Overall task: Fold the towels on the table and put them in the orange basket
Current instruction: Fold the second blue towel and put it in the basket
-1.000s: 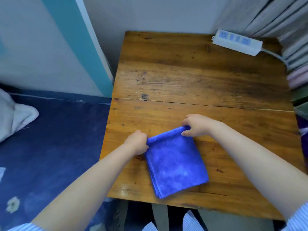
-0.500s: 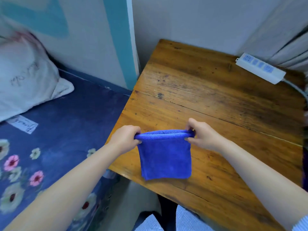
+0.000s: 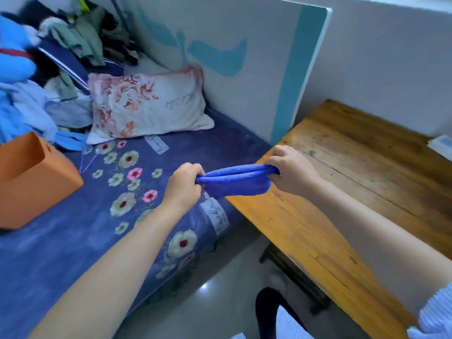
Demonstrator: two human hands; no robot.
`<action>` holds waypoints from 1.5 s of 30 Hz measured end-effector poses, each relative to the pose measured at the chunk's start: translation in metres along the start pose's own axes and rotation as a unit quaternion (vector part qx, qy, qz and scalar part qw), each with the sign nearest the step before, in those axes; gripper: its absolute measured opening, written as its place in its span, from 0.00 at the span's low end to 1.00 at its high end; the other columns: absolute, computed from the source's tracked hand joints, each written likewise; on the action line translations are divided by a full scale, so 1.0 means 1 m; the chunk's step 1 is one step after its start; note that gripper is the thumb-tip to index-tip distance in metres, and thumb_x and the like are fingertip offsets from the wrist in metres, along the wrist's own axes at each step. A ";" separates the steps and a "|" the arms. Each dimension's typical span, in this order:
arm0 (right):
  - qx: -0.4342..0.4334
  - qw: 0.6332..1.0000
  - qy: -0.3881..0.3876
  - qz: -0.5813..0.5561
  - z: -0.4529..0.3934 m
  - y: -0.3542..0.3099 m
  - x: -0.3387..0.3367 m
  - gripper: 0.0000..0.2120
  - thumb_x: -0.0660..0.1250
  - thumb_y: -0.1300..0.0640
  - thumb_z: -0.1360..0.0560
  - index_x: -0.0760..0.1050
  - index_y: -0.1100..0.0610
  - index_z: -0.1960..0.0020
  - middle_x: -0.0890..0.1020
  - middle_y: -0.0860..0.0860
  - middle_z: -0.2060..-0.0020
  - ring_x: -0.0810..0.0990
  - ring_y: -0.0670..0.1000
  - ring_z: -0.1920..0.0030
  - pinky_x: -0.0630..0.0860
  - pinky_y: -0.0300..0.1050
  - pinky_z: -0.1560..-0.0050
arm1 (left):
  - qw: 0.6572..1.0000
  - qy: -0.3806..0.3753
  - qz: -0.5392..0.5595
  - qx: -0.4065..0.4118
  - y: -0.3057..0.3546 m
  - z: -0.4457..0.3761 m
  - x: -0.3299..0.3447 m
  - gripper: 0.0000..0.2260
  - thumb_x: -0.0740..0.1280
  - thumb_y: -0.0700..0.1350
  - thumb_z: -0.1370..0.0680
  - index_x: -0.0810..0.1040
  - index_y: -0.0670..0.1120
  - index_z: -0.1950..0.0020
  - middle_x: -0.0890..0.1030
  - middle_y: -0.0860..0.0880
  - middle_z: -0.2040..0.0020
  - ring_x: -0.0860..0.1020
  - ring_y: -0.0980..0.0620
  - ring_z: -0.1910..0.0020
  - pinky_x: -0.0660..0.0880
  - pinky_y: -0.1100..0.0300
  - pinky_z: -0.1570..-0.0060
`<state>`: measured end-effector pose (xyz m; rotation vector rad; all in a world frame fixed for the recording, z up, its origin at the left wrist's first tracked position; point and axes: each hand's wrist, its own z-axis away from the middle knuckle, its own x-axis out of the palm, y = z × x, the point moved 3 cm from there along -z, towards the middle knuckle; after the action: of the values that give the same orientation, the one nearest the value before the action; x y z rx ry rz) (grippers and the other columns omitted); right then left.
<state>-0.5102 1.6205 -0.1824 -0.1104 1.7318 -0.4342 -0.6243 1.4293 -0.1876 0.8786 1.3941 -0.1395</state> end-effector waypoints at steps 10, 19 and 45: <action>-0.148 0.988 -0.016 -0.027 -0.026 -0.196 0.023 0.13 0.63 0.61 0.28 0.75 0.61 0.45 0.77 0.57 0.48 0.75 0.59 0.46 0.72 0.48 0.54 | 0.978 0.135 0.001 -0.158 -0.117 0.124 -0.134 0.10 0.61 0.31 0.27 0.78 0.38 0.49 0.77 0.38 0.47 0.74 0.41 0.47 0.66 0.57 0.53; -0.275 0.950 -0.145 0.026 -0.115 -0.356 0.083 0.13 0.62 0.59 0.26 0.72 0.62 0.44 0.76 0.59 0.44 0.74 0.59 0.43 0.70 0.50 0.48 | 0.921 0.208 0.043 -0.326 -0.256 0.172 -0.209 0.11 0.61 0.33 0.26 0.78 0.40 0.46 0.79 0.41 0.45 0.75 0.44 0.46 0.68 0.60 0.52; -0.224 0.938 -0.096 -0.246 -0.459 -0.655 0.236 0.15 0.61 0.72 0.30 0.76 0.64 0.45 0.76 0.61 0.48 0.73 0.58 0.48 0.60 0.33 0.57 | 0.895 0.244 0.054 -0.369 -0.629 0.011 -0.415 0.08 0.59 0.35 0.24 0.73 0.41 0.47 0.78 0.41 0.49 0.75 0.43 0.50 0.68 0.56 0.56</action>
<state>-1.1096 1.0462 -0.1078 -0.9000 1.5713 -0.3657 -1.0660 0.8241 -0.1045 0.3447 1.6733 0.7072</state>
